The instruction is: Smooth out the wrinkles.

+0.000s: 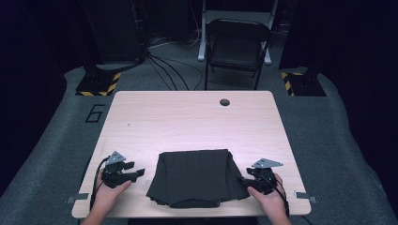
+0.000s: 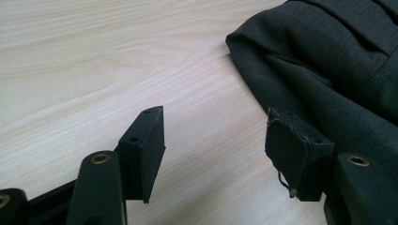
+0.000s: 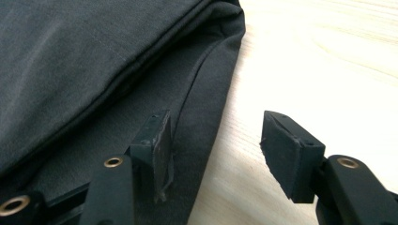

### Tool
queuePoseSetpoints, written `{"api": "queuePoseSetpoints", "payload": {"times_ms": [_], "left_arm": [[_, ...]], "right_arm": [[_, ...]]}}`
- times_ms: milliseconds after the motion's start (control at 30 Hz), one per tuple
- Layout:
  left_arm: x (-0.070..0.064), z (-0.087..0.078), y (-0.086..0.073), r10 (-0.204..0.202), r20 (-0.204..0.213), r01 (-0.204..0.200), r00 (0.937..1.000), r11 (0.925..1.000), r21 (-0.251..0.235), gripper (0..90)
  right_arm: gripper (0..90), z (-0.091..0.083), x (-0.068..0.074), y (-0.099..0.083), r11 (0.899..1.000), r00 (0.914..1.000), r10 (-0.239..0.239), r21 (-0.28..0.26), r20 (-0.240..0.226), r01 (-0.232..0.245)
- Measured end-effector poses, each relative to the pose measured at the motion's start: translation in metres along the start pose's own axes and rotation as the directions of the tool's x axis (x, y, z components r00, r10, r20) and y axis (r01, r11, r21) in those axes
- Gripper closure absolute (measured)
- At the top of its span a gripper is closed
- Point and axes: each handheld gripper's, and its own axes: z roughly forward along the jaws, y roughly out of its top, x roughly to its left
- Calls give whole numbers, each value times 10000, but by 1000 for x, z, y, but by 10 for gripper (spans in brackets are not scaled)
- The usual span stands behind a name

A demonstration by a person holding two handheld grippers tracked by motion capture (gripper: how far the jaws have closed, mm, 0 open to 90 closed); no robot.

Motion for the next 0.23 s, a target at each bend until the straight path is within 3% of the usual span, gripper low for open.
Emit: {"api": "queuePoseSetpoints", "payload": {"times_ms": [233], "left_arm": [[-4,6,7,184,180,-183,9997,9998,-50,379]], "right_arm": [[427,-10,-2,-6,9995,9996,245,-219,114,-242]]}}
